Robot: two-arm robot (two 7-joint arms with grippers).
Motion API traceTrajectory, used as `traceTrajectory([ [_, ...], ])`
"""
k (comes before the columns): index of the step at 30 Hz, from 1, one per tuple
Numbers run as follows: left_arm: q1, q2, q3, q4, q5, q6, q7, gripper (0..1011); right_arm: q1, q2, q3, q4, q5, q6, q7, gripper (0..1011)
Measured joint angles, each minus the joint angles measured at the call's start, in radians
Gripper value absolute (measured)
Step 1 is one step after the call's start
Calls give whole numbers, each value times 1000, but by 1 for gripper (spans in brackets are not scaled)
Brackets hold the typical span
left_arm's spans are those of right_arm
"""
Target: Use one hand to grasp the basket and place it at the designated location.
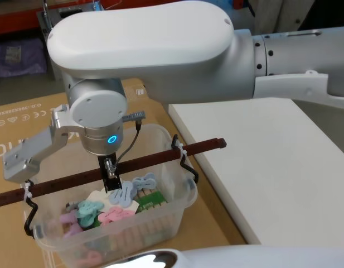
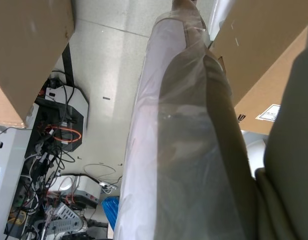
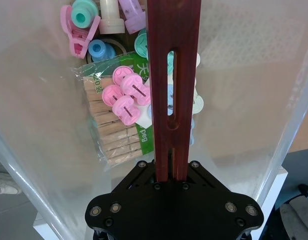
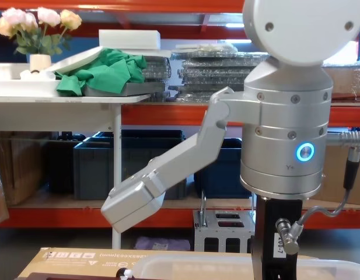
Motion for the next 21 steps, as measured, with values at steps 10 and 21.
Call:
traceTrajectory([
  [10,0,0,0,0,0,0,0,0,2,-7,-8,12,4,7,2,67],
  [21,0,0,0,0,0,0,0,0,3,-2,-5,12,10,9,-1,380],
])
